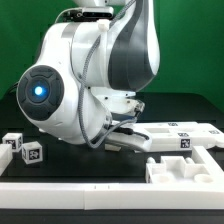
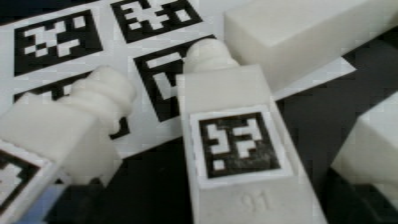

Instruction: Assemble chair

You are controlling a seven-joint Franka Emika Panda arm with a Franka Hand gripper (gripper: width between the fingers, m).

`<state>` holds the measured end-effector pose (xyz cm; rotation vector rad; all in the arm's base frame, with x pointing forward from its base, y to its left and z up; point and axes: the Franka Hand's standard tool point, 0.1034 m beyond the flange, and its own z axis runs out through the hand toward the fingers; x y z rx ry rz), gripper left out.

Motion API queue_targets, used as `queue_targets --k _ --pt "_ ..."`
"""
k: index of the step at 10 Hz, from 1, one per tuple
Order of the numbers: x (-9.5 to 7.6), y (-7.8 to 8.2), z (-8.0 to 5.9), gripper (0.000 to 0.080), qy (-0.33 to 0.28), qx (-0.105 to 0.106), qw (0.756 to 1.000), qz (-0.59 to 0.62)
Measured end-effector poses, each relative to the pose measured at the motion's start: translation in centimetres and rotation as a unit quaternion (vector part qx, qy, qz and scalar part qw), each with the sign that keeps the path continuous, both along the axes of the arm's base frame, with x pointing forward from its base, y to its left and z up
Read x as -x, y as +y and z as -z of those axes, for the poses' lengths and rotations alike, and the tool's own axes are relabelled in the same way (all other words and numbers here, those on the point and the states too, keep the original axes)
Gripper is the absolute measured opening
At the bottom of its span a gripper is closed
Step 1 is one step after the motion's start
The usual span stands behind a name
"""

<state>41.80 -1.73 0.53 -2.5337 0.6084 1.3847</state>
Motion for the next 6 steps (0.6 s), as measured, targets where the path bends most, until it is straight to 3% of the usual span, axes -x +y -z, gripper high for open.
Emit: queue_targets --k 1,2,3,4,5,6 --pt "-0.1 0.0 0.1 0.0452 -0.003 0.001 1.000 0.000" --pt "-0.4 -0.1 0.2 0.0452 -0.013 0.005 1.000 -0.001" --pt "-0.6 -0.2 -0.1 0.0282 -0.011 0.003 1.000 0.000" --pt "-1.9 -0.5 -0.9 0.0284 -0.019 0.002 1.000 0.000" --pt "-4.1 -0.8 -1.8 0.0284 -0.063 0.013 0.998 -0.003" --pt "-5.7 -0.5 -3.7 0.0284 -0.099 0.019 0.995 -0.006"
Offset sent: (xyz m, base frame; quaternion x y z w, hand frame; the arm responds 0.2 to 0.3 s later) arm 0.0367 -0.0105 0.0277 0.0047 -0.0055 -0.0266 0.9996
